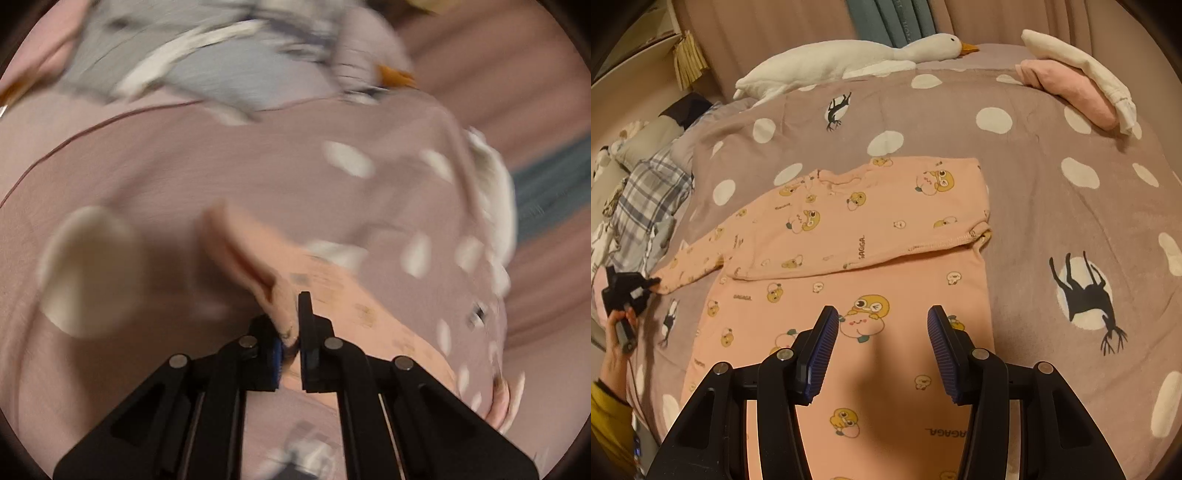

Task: Fold small clothes
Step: 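Grasp the other sleeve cuff with the left gripper, then fold the held sleeve across the shirt body with the left gripper and release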

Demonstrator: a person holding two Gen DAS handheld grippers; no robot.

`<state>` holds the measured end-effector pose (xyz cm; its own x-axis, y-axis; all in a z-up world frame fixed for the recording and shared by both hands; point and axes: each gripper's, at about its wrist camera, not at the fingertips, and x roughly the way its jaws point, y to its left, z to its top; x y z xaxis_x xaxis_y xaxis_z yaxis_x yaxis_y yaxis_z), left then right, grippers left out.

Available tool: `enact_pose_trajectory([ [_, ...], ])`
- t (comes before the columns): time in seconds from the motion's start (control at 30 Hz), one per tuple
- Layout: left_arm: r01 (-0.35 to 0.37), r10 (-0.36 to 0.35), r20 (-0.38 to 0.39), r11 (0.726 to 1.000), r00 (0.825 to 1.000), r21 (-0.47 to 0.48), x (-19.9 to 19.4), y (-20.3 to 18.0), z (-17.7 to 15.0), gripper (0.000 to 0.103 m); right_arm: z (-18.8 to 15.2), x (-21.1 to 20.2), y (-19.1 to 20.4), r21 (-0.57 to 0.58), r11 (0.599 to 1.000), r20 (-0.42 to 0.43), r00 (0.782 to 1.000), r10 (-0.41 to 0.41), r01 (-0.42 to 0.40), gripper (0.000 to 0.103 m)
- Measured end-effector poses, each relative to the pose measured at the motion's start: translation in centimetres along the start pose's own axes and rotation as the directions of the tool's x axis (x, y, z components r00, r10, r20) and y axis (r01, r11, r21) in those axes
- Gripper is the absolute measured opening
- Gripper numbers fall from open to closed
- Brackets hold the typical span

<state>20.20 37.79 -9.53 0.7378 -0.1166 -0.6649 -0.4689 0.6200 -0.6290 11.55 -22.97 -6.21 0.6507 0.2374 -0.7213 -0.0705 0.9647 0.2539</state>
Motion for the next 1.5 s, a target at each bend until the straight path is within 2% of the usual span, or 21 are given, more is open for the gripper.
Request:
enact_pose_trajectory([
  [0.13,0.14,-0.137,-0.03,0.975,0.99,0.17,-1.5,-7.5,-2.4,0.004,-0.3,0.4,0.1,-0.001,1.0,-0.011,1.0,0.009,-0.009,0.049],
  [0.27,0.263,-0.241,-0.109,0.914,0.964,0.31,-1.8,-15.4,-6.8,0.004,-0.9,0.4,0.3,-0.007,1.0,-0.014,0.999,0.029,-0.029,0.049],
  [0.37,0.331,-0.27,-0.204,0.861,0.941,0.385,-0.8,-20.3,-11.1,0.004,-1.3,0.2,0.2,-0.012,0.999,-0.016,0.999,0.037,-0.037,0.049],
  [0.5,0.35,-0.228,-0.291,0.798,0.929,0.491,1.7,-25.0,-17.1,0.004,-1.6,-0.1,-0.5,0.003,0.999,-0.014,0.999,0.05,-0.05,0.049],
  [0.53,0.348,-0.203,-0.317,0.78,0.926,0.519,2.5,-26.0,-19.0,0.005,-1.7,-0.1,-0.8,0.01,0.999,-0.013,0.998,0.053,-0.053,0.049],
  [0.63,0.294,-0.091,-0.339,0.731,0.937,0.616,5.1,-27.6,-23.5,0.005,-2.0,-0.2,-1.5,0.027,0.998,-0.013,0.998,0.056,-0.055,0.049],
  [0.67,0.273,-0.048,-0.345,0.717,0.937,0.641,6.1,-27.8,-24.9,0.008,-2.1,-0.2,-1.7,0.033,0.998,-0.013,0.998,0.06,-0.06,0.049],
  [0.7,0.262,-0.02,-0.354,0.712,0.935,0.651,7.1,-28.1,-25.4,0.014,-2.1,-0.2,-2.0,0.044,0.997,-0.013,0.998,0.066,-0.065,0.049],
  [0.8,0.261,0.044,-0.412,0.711,0.91,0.653,9.4,-27.3,-26.7,0.027,-2.3,-0.3,-2.7,0.068,0.995,-0.012,0.997,0.08,-0.079,0.049],
  [0.87,0.278,0.038,-0.422,0.697,0.906,0.661,9.2,-27.0,-26.8,0.03,-2.2,-0.3,-3.0,0.079,0.993,-0.011,0.996,0.09,-0.089,0.049],
  [0.93,0.298,0.008,-0.417,0.686,0.909,0.664,8.0,-26.8,-26.3,0.043,-1.9,-0.2,-3.2,0.089,0.99,-0.013,0.994,0.11,-0.108,0.049],
  [0.97,0.301,-0.013,-0.402,0.684,0.916,0.664,6.9,-26.5,-25.9,0.061,-1.7,0.0,-3.0,0.092,0.989,-0.016,0.993,0.121,-0.119,0.05],
  [1.0,0.299,-0.029,-0.386,0.685,0.922,0.664,6.2,-26.3,-25.4,0.075,-1.3,0.3,-2.8,0.091,0.987,-0.018,0.991,0.134,-0.132,0.05],
  [1.03,0.296,-0.055,-0.359,0.688,0.932,0.662,5.2,-25.8,-24.6,0.078,-1.1,0.4,-2.6,0.089,0.986,-0.019,0.989,0.144,-0.142,0.05],
  [1.07,0.292,-0.078,-0.333,0.689,0.94,0.664,4.0,-25.2,-23.9,0.08,-0.7,0.8,-2.1,0.085,0.983,-0.021,0.987,0.162,-0.16,0.052],
  [1.13,0.243,-0.077,-0.267,0.698,0.961,0.674,2.3,-23.5,-22.4,0.08,-0.1,1.7,-1.1,0.077,0.979,-0.03,0.981,0.193,-0.191,0.053],
  [1.17,0.206,-0.065,-0.229,0.71,0.971,0.673,1.6,-22.2,-21.4,0.081,0.3,2.2,-0.5,0.07,0.976,-0.036,0.978,0.208,-0.205,0.053],
  [1.23,0.158,-0.041,-0.189,0.735,0.981,0.66,1.0,-20.2,-20.3,0.081,1.1,3.4,1.0,0.046,0.971,-0.053,0.97,0.238,-0.236,0.053],
  [1.37,0.081,0.016,-0.154,0.798,0.988,0.597,0.5,-15.4,-17.9,0.081,2.8,6.1,3.1,0.055,0.966,-0.081,0.964,0.255,-0.251,0.053],
  [1.5,0.043,0.047,-0.15,0.838,0.988,0.544,0.3,-12.4,-16.7,0.081,4.4,8.8,3.9,0.101,0.964,-0.112,0.96,0.256,-0.245,0.053],
])
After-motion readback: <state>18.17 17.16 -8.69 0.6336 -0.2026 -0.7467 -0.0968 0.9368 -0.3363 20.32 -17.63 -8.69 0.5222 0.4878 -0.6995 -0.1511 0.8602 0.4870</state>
